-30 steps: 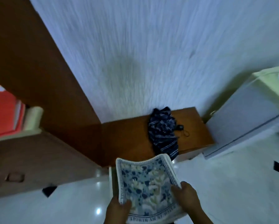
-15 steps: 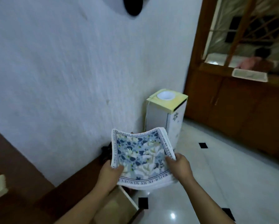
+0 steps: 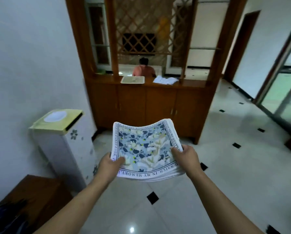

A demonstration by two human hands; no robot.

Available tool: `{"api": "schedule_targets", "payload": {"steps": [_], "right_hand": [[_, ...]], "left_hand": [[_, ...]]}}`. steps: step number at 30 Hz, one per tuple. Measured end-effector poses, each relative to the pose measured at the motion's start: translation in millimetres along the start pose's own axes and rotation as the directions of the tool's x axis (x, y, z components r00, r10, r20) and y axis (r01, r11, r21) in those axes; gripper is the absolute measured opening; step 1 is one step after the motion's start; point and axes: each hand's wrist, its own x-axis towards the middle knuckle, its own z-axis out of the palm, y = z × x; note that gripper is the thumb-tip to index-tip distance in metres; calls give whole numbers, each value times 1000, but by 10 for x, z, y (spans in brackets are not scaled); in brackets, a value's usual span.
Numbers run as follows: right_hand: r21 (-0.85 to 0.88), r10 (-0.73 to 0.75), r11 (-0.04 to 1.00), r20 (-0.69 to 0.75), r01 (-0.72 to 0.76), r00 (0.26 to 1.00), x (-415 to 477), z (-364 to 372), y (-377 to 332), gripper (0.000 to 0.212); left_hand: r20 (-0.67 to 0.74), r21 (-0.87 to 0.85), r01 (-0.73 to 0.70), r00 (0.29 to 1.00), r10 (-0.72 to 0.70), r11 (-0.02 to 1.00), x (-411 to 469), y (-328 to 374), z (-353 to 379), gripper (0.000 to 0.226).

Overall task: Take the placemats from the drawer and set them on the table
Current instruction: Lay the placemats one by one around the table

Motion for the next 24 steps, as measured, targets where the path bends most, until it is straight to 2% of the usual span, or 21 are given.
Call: {"api": "schedule_targets", "payload": {"steps": [5, 10, 15, 19, 21, 24], "right_hand": [[34, 105, 994, -232, -100, 967, 121, -1288, 626, 17], [94, 246, 969, -462, -229, 852, -11, -2286, 1262, 20], [185, 372, 922, -669, -341, 643, -402, -3156, 1760, 19], [262, 436, 867, -810, -423, 393, -978, -3734, 1990, 21], [289, 450, 835, -848, -469, 278, -1343, -3940, 2054, 19], [334, 443, 783, -892, -524, 92, -2033, -4147, 2114, 18]], "left_hand": [[255, 24, -71, 965, 63, 997, 59, 550, 1393, 15], [504, 30, -181, 852, 141, 983, 14, 959, 2715, 18], [759, -45, -283, 614, 217, 958, -320, 1372, 4000, 13], [890, -111, -357, 379, 253, 927, -845, 1693, 4900, 7], [924, -154, -365, 275, 265, 918, -1208, 1819, 5226, 9], [961, -219, -384, 76, 267, 897, -1917, 1896, 5577, 13]]}}
